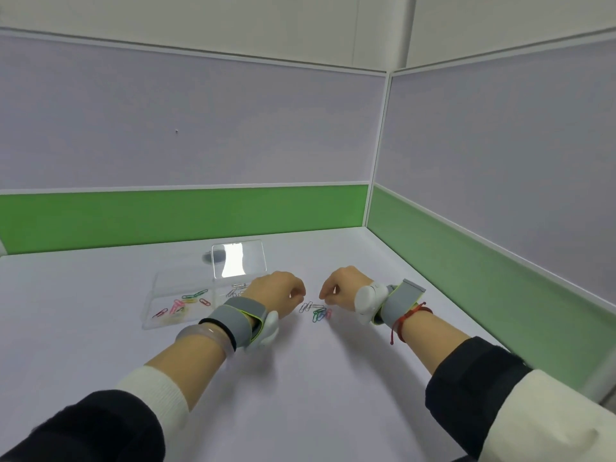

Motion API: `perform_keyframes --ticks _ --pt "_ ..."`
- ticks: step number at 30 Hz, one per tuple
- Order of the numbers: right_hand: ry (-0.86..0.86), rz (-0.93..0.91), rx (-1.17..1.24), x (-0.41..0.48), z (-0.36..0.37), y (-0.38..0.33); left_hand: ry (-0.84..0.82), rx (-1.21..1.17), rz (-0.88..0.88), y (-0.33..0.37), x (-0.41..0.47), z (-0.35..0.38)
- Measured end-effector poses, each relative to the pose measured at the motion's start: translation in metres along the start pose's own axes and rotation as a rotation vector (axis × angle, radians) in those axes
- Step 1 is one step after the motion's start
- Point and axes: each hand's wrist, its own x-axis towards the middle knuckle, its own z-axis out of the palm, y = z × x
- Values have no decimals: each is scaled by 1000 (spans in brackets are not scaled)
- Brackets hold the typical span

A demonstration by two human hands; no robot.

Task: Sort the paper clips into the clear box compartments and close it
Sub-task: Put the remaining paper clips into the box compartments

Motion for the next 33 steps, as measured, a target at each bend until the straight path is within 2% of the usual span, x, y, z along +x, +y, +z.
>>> perform_keyframes --ticks 3,6,24,33 --pt "-67 -12 -72 2 11 9 -58 -14 6 7 2 12" --pt "-63 -46 -78 7 13 13 -88 -11 2 12 5 22" --pt "10 -59 -75 11 31 26 -55 51 -38 19 21 49" --pt "66 -40 -104 10 30 20 -57 -98 -60 9 17 48"
